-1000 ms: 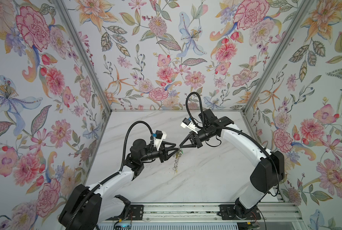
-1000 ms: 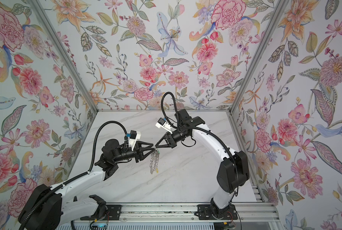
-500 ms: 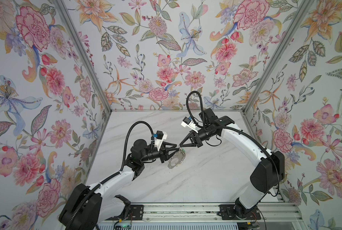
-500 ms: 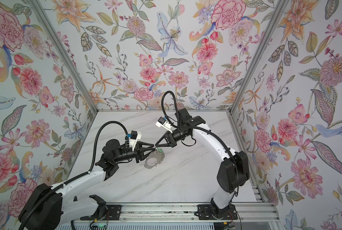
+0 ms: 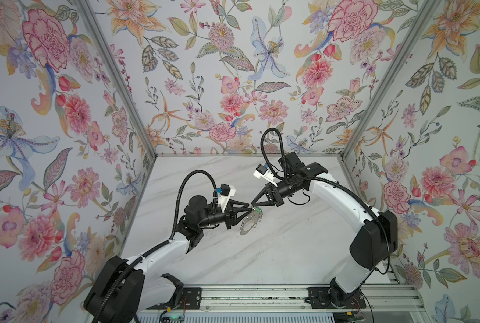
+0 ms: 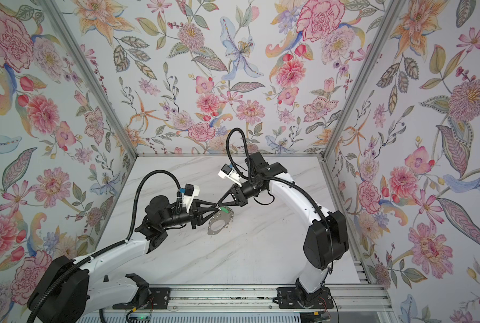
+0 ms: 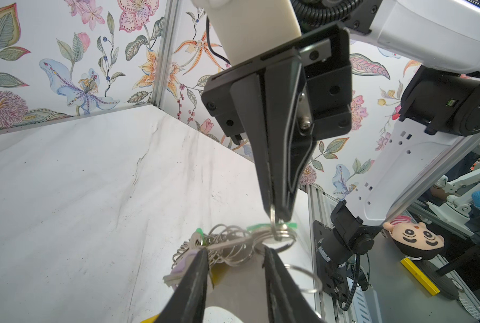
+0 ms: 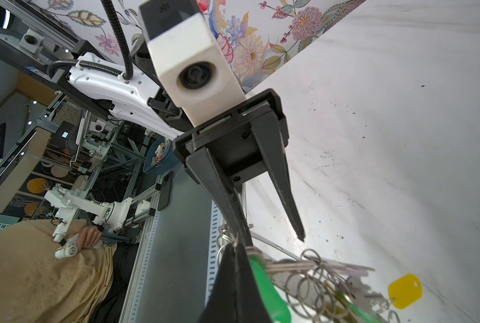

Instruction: Remove the keys from the keyring

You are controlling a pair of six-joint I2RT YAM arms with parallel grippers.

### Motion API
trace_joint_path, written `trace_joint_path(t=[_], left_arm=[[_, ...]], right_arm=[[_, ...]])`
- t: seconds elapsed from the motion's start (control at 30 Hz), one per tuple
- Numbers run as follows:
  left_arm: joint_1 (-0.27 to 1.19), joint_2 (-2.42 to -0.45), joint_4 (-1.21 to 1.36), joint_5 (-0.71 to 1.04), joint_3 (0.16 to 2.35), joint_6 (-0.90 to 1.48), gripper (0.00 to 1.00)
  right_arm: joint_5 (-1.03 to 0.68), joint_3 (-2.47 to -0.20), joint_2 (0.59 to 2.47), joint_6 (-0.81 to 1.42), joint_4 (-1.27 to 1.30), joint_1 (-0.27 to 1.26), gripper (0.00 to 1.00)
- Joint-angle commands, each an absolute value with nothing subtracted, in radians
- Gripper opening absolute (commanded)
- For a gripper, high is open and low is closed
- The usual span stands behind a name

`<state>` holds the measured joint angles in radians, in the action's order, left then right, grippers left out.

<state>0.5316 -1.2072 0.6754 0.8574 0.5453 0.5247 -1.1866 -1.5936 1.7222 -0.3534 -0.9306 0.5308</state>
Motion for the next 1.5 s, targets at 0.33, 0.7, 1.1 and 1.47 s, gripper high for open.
trace_joint_path(t=[0.33,0.7,1.1,1.47], left_arm=[[0.555,-1.171,0.775,0.901,0.528,0.542,0.37],[0.555,-1.177,0.758,0.891,0.522,0.526,0.34],[0.557,-1.183,0.764,0.888,0.517,0.528,0.33],[0.558,-1.178,0.762,0.885,0.524,0.525,0.27]], right_arm=[[-1.212,-1.624,1.740,-0.385,-0.937,0.543,0.00],[-1.213,-1.634,1.732,-0.386,-0.935,0.539,0.00],[-1.229,-1.638,1.725,-0.384,-0.935,0.538,0.00],[-1.251,-1.632,1.722,-0.389,-0.934,0.543,0.00]])
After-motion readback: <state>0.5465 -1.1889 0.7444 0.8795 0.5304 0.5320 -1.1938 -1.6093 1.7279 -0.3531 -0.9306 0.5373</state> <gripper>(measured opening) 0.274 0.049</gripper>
